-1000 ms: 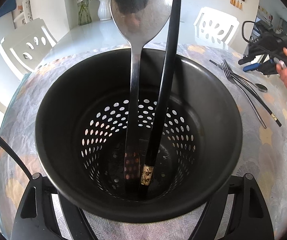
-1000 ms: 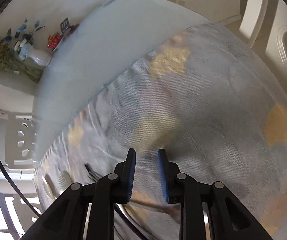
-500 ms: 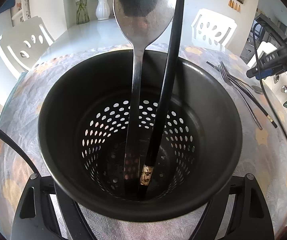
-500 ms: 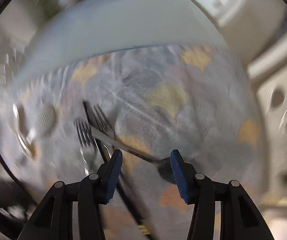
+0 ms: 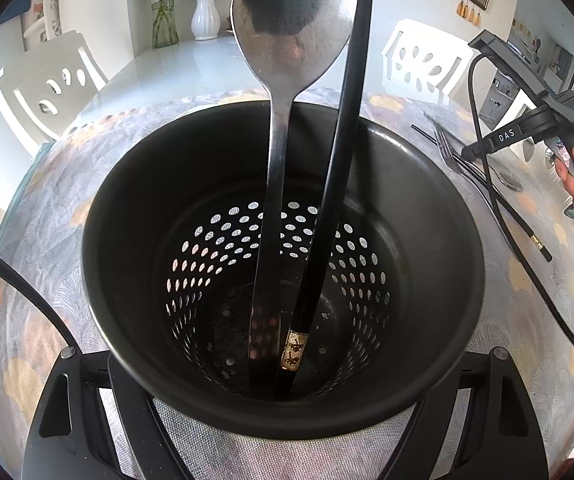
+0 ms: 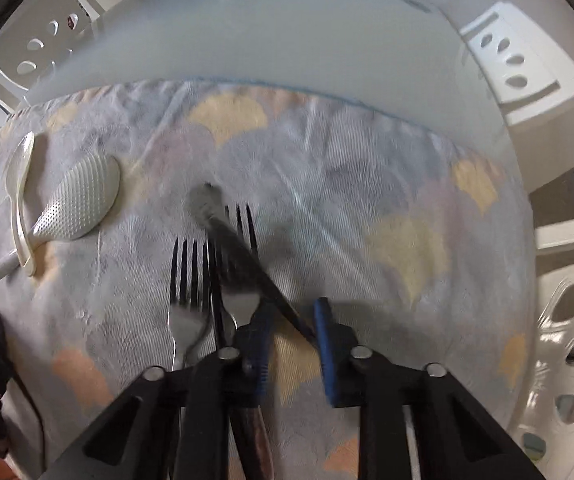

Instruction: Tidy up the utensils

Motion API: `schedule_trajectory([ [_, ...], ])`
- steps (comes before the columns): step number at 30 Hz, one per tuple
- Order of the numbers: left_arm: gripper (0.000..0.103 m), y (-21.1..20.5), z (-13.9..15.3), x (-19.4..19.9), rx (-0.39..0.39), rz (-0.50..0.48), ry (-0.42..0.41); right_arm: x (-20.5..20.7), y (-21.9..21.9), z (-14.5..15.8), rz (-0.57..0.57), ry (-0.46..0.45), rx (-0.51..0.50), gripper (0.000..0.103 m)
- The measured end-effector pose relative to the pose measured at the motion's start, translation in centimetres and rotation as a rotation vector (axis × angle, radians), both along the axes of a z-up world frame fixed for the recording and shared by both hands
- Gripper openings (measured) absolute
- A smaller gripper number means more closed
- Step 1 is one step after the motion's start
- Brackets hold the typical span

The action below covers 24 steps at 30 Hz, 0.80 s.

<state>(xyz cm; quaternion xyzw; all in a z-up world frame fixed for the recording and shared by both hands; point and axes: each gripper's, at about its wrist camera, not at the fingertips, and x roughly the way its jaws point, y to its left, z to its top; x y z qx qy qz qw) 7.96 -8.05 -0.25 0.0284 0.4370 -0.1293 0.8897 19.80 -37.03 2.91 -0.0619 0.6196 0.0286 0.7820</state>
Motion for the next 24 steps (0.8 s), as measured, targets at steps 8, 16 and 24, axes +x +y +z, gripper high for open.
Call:
schedule_trajectory([
  [8, 0.082, -0.1, -0.1, -0.1, 0.004, 0.000, -0.001, -3.2, -3.5, 5.7, -0.150, -0.185, 0.176, 0.001],
  [16, 0.082, -0.2, -0.1, -0.2, 0.009, 0.000, -0.002, -6.6, -4.7, 11.0, -0.216, -0.313, 0.257, 0.001],
  [24, 0.082, -0.4, -0.1, -0.2, 0.012, 0.000, -0.002, -7.3, -2.4, 15.9, -0.185, -0.434, 0.307, 0.001],
])
